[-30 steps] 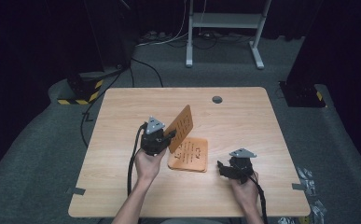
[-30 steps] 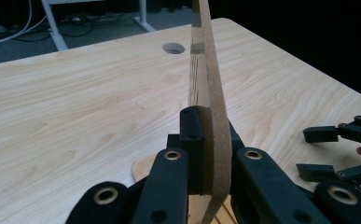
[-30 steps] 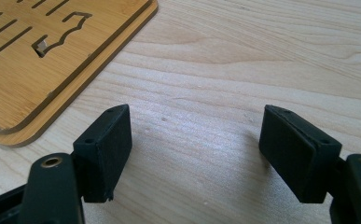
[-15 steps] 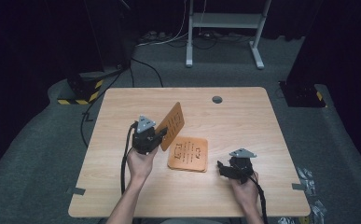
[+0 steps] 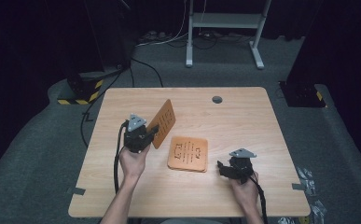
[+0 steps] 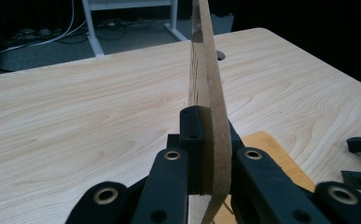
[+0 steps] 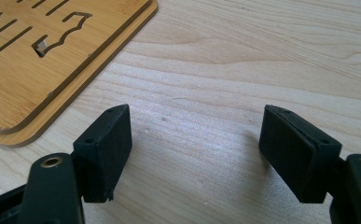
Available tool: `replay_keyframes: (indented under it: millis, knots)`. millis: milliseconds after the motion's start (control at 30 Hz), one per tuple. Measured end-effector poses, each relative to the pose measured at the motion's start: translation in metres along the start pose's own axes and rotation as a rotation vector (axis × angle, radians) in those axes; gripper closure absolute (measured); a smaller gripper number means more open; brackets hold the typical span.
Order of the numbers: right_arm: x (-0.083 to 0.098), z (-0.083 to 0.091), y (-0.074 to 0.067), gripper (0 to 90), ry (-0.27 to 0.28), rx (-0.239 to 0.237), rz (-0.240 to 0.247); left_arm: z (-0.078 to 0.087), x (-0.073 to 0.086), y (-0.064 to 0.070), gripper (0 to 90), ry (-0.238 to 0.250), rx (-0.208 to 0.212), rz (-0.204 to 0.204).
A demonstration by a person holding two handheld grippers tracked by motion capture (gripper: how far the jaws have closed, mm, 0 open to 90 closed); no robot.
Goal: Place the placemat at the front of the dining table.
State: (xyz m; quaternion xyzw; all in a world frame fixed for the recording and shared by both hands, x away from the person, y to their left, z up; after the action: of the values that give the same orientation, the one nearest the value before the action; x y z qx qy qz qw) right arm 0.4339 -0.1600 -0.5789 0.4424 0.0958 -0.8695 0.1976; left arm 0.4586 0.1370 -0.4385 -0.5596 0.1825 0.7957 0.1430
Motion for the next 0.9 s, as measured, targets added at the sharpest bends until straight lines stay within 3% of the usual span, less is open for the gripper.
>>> replay_keyframes:
  millis: [367, 400, 467, 700, 900]
  knots:
    - [0.000, 0.000, 0.000, 25.2, 0.000, 0.000, 0.000, 0.006, 0.001, -0.016, 86.3, -0.021, -0.039, -0.019]
    - [0.000, 0.000, 0.000, 25.2, 0.000, 0.000, 0.001, 0.007, 0.002, -0.019, 86.3, -0.029, -0.042, -0.038]
    - [0.000, 0.000, 0.000, 25.2, 0.000, 0.000, 0.000, 0.008, 0.002, -0.020, 86.3, -0.027, -0.047, -0.022]
    - [0.000, 0.000, 0.000, 25.2, 0.001, 0.000, 0.003, 0.010, 0.001, -0.028, 86.3, -0.029, -0.062, -0.040]
    - [0.000, 0.000, 0.000, 25.2, 0.001, 0.000, 0.003, 0.009, 0.001, -0.033, 86.2, -0.029, -0.077, -0.030]
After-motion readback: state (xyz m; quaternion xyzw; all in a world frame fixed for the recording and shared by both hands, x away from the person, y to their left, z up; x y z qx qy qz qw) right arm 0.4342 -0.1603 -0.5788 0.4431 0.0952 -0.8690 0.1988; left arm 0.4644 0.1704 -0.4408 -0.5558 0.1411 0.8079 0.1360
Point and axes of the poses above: each handheld gripper's, and its own axes: z roughly backward along the jaws, x roughly out of its underside, y roughly to its right, the point moved 8 cm from there along -z, roughly forward along the jaws, and after that the axes turned 8 degrees about y, right-handed, at the moved point
